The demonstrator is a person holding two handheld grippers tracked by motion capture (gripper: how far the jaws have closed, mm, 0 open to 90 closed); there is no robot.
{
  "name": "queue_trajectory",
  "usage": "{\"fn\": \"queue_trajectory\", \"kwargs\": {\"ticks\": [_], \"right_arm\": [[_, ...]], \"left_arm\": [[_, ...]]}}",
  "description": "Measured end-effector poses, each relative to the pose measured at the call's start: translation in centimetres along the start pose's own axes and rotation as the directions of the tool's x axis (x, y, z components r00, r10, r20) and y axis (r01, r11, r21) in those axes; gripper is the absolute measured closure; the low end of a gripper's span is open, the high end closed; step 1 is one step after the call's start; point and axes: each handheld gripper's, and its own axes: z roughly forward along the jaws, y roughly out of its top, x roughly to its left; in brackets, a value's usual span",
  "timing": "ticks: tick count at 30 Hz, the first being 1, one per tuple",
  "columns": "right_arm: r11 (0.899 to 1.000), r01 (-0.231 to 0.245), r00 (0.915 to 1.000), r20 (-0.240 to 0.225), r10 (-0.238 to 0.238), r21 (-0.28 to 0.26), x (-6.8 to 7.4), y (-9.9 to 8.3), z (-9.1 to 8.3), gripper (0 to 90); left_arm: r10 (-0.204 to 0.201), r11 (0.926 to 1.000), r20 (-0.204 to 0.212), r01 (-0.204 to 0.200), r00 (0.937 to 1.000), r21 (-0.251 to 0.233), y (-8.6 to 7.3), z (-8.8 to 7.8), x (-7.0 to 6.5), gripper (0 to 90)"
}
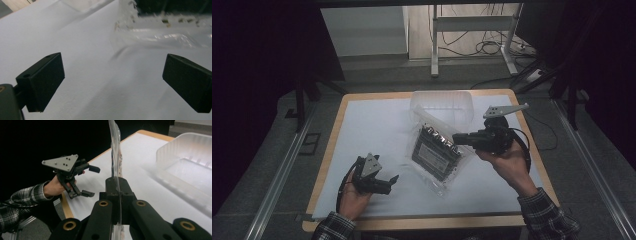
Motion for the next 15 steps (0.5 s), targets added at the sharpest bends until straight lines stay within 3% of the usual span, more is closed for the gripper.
{"fn": "queue_trajectory", "kwargs": {"ticks": [8,15], "right_arm": [[1.0,-0.004,0.9991,0.042,0.005,-0.027,-0.8,1.2,-0.7,88.7],[0.999,-0.019,0.9993,0.032,0.021,-0.048,-1.5,2.0,-1.0,88.7]], "left_arm": [[0.001,1.0,-0.003,-0.001,1.0,0.001,0.0,0.0,0.0,3.5],[-0.001,1.0,0.003,0.001,1.0,0.002,0.0,0.0,0.0,3.5]]}}
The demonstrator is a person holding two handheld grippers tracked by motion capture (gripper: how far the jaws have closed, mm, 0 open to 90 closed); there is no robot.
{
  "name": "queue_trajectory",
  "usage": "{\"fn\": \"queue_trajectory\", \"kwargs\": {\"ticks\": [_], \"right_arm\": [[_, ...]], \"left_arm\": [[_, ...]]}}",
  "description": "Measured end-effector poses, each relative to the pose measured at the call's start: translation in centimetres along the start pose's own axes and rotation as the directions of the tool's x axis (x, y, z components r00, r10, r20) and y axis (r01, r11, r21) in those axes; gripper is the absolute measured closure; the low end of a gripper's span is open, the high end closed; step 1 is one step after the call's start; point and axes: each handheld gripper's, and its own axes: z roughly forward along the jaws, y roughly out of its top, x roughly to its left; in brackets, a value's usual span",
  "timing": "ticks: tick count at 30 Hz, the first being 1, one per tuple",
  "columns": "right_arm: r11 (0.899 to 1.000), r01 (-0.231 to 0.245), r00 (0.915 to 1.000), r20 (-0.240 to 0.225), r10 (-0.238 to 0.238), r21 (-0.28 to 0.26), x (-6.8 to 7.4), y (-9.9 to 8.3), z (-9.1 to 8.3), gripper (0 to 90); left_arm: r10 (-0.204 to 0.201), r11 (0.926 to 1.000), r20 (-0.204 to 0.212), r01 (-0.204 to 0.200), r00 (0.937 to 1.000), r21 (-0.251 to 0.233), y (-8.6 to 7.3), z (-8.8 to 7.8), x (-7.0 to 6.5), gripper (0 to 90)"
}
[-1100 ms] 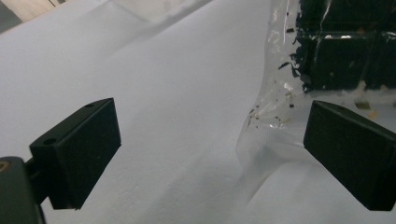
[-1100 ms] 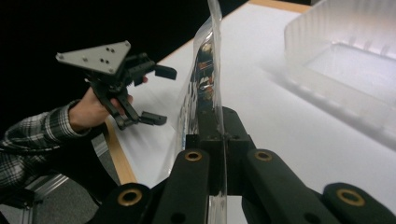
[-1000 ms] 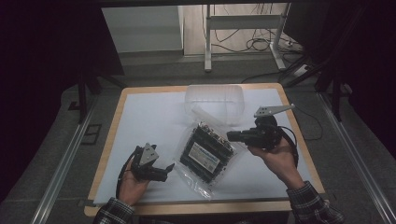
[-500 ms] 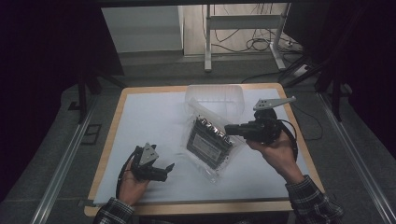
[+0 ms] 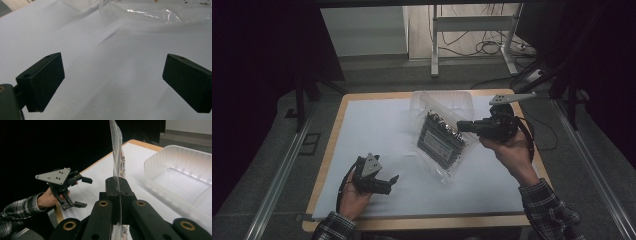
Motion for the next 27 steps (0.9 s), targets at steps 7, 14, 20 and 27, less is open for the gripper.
{"fn": "queue_trajectory", "kwargs": {"ticks": [7,14,20,27], "right_arm": [[1.0,-0.006,0.9999,0.008,0.006,-0.021,-0.5,1.3,-0.2,88.7],[1.0,-0.009,0.9997,0.024,0.009,-0.026,-1.0,2.2,0.0,88.7],[0.999,-0.018,0.9992,0.035,0.02,-0.044,-1.7,3.1,0.1,88.7],[0.998,-0.014,0.9988,0.045,0.017,-0.055,-2.2,4.5,0.4,88.7]], "left_arm": [[-0.017,0.9998,0.008,0.017,0.9998,-0.005,0.0,-0.1,0.0,3.7],[-0.024,0.9997,0.024,0.024,0.9994,-0.006,0.1,-0.1,0.1,4.2],[-0.035,0.9994,0.054,0.035,0.998,-0.001,0.1,-0.1,0.1,4.8],[-0.033,0.9994,0.061,0.032,0.9976,0.01,0.1,0.0,0.0,4.7]]}}
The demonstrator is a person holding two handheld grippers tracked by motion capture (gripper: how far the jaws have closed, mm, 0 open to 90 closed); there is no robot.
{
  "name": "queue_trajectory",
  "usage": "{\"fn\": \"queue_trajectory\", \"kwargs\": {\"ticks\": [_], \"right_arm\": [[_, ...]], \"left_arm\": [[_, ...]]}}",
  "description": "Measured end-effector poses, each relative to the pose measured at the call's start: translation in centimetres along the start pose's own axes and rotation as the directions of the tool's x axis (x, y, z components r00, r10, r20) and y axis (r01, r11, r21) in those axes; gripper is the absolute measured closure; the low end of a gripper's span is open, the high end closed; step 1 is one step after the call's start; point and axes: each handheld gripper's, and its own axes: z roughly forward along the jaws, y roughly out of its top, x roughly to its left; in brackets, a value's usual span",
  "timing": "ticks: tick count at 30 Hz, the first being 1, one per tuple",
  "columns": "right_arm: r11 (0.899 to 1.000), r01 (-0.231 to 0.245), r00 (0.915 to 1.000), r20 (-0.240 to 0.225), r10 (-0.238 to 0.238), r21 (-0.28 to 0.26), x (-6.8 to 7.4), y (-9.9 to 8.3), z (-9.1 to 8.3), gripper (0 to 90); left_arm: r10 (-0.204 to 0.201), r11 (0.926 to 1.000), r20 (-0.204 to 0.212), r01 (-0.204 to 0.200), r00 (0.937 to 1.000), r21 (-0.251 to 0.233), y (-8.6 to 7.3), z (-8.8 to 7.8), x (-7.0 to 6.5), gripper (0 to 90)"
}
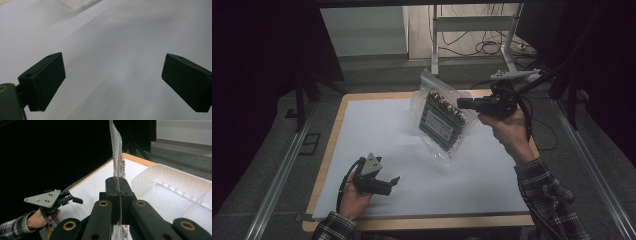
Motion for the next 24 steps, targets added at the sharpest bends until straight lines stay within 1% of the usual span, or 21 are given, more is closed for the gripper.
{"fn": "queue_trajectory", "kwargs": {"ticks": [5,11,14,21,24], "right_arm": [[1.0,-0.006,0.9999,0.013,0.007,-0.01,-0.6,0.9,0.4,88.6],[1.0,-0.012,0.9997,0.023,0.012,-0.01,-1.2,1.4,0.8,88.7],[1.0,-0.014,0.9992,0.037,0.015,-0.011,-1.6,1.8,1.1,88.6],[1.0,-0.024,0.9983,0.053,0.025,-0.016,-2.6,2.6,1.7,88.7],[0.999,-0.03,0.9978,0.059,0.031,-0.021,-3.2,3.3,2.0,88.7]], "left_arm": [[-0.001,1.0,-0.003,0.001,1.0,0.001,0.0,0.0,0.0,4.7],[0.001,1.0,-0.004,-0.001,1.0,0.002,0.0,0.0,0.0,4.7],[0.002,1.0,-0.005,-0.002,1.0,0.001,0.0,0.0,0.0,4.7],[0.002,1.0,-0.007,-0.002,1.0,0.0,0.0,0.0,0.0,4.7],[0.002,1.0,-0.008,-0.002,1.0,0.0,0.0,0.0,0.0,4.7]]}}
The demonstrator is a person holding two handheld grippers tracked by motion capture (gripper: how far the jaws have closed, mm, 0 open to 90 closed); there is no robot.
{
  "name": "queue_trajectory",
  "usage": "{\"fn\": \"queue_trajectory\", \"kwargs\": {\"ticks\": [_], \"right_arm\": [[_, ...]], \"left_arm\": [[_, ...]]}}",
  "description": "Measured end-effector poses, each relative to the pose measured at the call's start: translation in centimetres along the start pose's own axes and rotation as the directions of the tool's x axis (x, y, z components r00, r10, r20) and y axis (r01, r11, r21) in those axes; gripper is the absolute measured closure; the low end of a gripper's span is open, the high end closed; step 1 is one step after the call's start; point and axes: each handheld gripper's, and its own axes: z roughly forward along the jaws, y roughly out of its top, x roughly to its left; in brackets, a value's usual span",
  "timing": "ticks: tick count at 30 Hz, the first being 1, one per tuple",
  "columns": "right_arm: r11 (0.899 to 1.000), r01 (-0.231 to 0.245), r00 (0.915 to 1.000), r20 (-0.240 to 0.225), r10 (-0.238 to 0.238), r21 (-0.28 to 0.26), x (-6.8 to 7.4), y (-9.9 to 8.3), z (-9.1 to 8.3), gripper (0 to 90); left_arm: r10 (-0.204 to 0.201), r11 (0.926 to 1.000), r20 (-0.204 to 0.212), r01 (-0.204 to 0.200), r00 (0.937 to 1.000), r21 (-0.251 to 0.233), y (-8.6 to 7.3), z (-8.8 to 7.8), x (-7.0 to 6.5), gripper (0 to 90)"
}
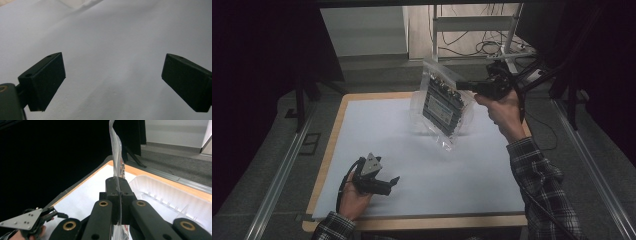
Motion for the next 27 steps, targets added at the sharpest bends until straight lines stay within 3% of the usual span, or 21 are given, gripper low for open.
{"fn": "queue_trajectory", "kwargs": {"ticks": [27], "right_arm": [[1.0,-0.006,0.9983,0.058,0.008,-0.022,-3.5,3.4,3.3,88.6]], "left_arm": [[-0.007,0.9999,-0.007,0.007,0.9999,-0.012,0.0,0.0,0.0,4.9]]}}
